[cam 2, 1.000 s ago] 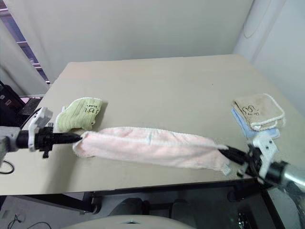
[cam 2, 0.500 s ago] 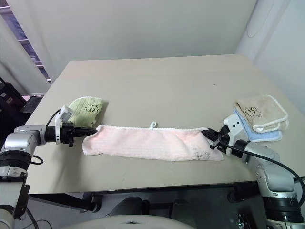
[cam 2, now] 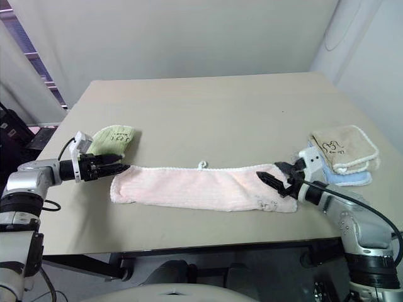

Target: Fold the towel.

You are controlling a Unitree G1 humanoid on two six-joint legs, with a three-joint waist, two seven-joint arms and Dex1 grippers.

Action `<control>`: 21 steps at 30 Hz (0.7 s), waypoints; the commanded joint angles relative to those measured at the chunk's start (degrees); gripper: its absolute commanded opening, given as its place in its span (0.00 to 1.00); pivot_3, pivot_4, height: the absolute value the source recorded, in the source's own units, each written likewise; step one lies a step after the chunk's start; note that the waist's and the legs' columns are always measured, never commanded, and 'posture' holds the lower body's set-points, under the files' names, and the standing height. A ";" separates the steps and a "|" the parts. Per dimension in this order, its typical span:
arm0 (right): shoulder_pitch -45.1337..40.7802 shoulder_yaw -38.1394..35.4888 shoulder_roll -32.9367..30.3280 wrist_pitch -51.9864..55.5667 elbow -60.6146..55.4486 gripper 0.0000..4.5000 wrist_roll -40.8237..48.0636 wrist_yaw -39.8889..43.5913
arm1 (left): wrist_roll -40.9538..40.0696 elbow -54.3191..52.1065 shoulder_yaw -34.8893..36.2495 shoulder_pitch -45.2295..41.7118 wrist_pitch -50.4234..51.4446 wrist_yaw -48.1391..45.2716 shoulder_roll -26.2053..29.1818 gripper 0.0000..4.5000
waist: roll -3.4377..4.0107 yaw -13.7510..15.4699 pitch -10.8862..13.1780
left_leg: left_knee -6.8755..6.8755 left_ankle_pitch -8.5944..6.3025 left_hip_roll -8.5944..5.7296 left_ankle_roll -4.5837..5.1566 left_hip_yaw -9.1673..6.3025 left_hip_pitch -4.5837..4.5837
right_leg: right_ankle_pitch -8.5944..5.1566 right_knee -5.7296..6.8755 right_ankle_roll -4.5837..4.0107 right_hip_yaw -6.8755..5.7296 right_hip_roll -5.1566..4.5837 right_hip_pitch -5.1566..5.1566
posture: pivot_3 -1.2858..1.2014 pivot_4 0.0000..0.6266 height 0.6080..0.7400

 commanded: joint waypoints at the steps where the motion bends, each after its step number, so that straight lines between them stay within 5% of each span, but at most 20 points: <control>1: -2.43 -10.56 1.66 10.31 -4.89 0.99 14.80 -6.88 | -4.87 -11.10 2.42 3.21 5.63 -4.44 2.94 0.98 | 0.00 -0.14 0.00 | -0.03 0.00 0.00 0.00 0.01 0.00 | 0.00 0.00 -0.01 0.05 0.01 -0.01 | 0.52 0.00 1.00; 7: 3.92 -20.58 -0.48 28.13 1.27 0.99 48.01 -18.23 | -8.91 -28.78 1.98 12.84 9.98 -4.84 3.58 0.98 | -0.01 0.22 -0.02 | -0.15 -0.01 0.02 0.01 -0.01 0.00 | -0.12 -0.03 -0.22 0.07 -0.01 0.06 | 0.52 0.00 1.00; 12: 15.12 -15.79 -3.66 26.95 2.02 0.99 70.53 -28.29 | -9.87 -36.36 -0.76 16.17 11.21 -3.39 1.27 0.98 | 0.07 -0.13 0.00 | -0.14 -0.02 0.02 0.03 0.10 -0.04 | -0.16 -0.14 -0.27 0.13 -0.07 0.26 | 0.52 0.00 1.00; 21: 23.92 -7.30 -1.75 23.30 -2.00 0.99 75.25 -30.34 | -9.40 -40.24 -6.23 16.71 11.42 -1.80 -1.83 0.98 | 0.11 -1.56 -0.02 | -0.14 -0.04 0.16 0.04 0.31 -0.03 | -0.13 -0.22 -0.32 0.21 -0.08 0.22 | 0.52 0.00 1.00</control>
